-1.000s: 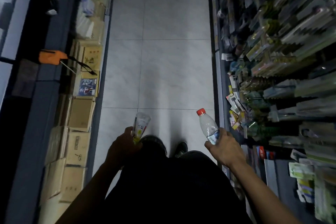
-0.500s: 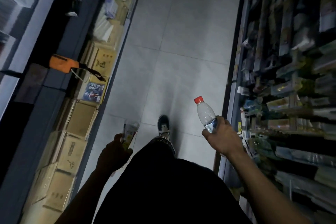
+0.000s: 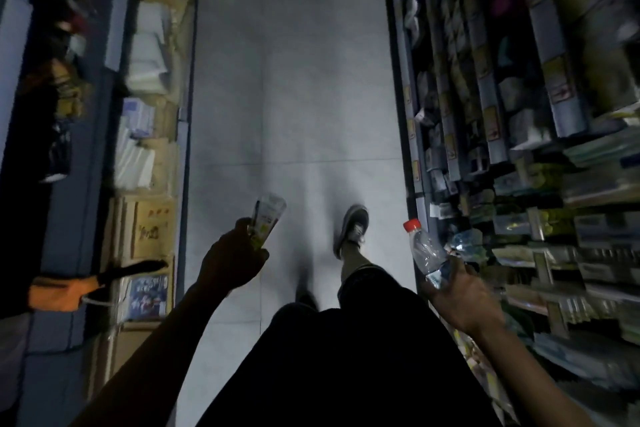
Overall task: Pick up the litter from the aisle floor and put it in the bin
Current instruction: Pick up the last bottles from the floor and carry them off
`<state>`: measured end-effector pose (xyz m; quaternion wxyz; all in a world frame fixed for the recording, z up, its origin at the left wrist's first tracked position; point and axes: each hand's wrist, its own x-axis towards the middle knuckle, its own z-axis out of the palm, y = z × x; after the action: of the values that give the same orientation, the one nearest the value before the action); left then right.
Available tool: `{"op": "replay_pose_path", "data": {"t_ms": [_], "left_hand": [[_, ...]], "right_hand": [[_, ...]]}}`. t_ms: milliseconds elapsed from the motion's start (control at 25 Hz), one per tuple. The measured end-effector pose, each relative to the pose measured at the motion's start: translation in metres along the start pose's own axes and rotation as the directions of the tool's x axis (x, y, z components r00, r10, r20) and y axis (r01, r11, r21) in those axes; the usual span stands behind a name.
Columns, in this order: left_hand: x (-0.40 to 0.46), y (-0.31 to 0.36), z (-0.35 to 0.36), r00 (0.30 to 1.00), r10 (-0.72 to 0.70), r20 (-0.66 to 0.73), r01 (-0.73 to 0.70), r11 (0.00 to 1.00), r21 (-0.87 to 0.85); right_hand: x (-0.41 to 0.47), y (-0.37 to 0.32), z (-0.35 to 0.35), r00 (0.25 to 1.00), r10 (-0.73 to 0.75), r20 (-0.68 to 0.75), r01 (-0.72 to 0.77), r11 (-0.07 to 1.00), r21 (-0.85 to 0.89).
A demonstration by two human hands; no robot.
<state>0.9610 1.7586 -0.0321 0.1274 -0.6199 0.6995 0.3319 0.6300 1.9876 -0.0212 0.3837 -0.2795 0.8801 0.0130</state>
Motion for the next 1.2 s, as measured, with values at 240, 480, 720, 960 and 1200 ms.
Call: {"op": "replay_pose_path", "data": {"t_ms": [240,480,720,960,1200], "left_hand": [[0.111,0.079,-0.053,0.997,-0.062,0.044,0.063,0.998,-0.019],[0.178,0.085,-0.103,0.985,-0.167,0.05,0.17,0.983,-0.065],[0.288,0.073,-0.167,0.95,-0.306,0.06,0.311,0.943,-0.12],[0.431,0.099,-0.284,0.972,-0.232,0.043,0.235,0.968,-0.089],[0.585,0.17,-0.396,0.994,-0.099,-0.05,0.098,0.995,-0.009]], "right_hand": [[0.131,-0.085,-0.101,0.998,-0.053,0.027,0.053,0.999,0.009],[0.253,-0.219,-0.197,0.978,-0.206,-0.023,0.204,0.977,-0.058],[0.37,-0.38,-0.262,0.955,-0.29,-0.063,0.284,0.955,-0.084],[0.439,-0.479,-0.308,0.979,-0.2,-0.046,0.196,0.977,-0.082],[0.504,-0.491,-0.332,0.997,-0.058,-0.047,0.054,0.996,-0.069]]}}
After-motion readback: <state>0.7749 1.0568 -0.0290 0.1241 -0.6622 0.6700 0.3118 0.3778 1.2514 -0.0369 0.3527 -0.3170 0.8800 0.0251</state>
